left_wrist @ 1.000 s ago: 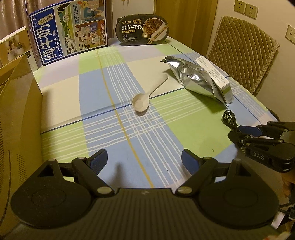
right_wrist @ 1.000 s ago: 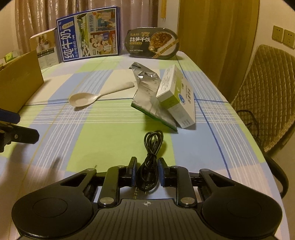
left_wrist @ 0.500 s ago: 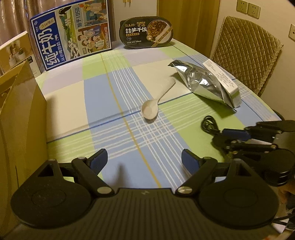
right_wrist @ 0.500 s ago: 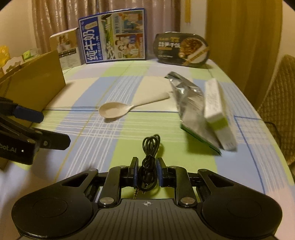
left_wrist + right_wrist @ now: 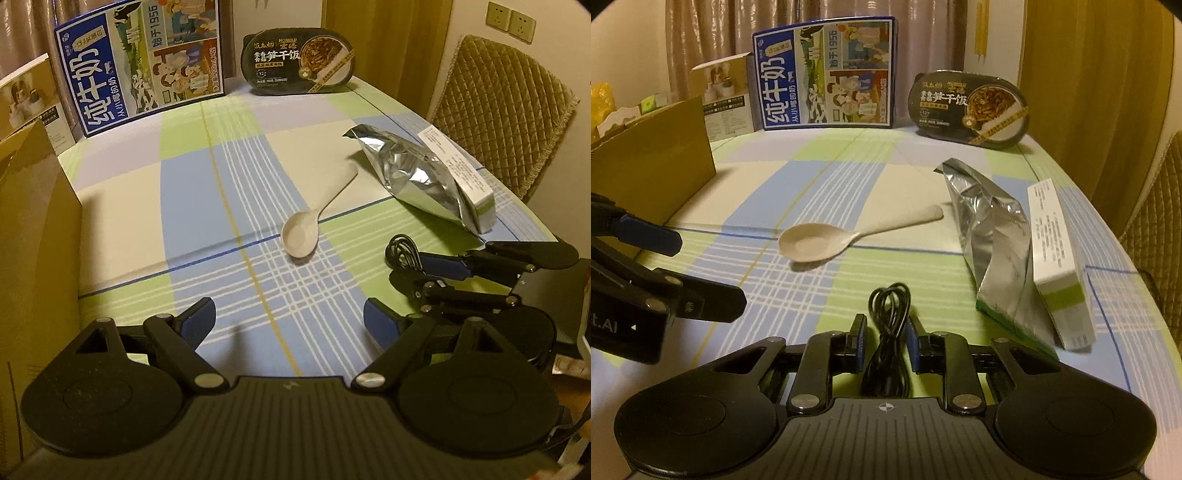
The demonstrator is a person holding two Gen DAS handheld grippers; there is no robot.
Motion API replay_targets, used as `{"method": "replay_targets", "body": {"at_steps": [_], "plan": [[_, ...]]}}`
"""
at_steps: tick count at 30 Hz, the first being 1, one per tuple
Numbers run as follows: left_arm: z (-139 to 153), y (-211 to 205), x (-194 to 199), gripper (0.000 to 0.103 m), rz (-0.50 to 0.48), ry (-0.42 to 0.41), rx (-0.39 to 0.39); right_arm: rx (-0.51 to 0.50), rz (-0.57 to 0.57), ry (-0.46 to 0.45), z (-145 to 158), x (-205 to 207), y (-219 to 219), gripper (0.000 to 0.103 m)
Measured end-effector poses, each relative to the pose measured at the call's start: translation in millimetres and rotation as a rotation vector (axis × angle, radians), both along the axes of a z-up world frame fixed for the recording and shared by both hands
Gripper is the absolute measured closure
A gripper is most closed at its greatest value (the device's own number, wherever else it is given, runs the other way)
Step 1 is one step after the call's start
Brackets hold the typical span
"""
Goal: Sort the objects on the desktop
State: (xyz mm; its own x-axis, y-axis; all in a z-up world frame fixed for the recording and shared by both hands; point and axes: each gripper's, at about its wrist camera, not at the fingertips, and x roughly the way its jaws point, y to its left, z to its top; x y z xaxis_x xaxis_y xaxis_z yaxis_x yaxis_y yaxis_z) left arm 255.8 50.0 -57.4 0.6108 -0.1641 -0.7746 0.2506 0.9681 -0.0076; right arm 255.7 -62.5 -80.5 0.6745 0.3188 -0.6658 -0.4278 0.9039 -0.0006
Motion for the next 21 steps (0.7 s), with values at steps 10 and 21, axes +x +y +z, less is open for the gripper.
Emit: {"method": "replay_targets", "body": {"at_steps": [10, 21], "plan": [[-12, -18, 34, 0.025, -0.051, -0.015, 0.068, 0.035, -0.047, -0.006, 0, 22, -6, 0.092], [-37, -42, 49, 0.037, -0.224, -0.098, 0.278, 0.047, -0.061, -0.023, -4, 31, -3, 0.092]]}}
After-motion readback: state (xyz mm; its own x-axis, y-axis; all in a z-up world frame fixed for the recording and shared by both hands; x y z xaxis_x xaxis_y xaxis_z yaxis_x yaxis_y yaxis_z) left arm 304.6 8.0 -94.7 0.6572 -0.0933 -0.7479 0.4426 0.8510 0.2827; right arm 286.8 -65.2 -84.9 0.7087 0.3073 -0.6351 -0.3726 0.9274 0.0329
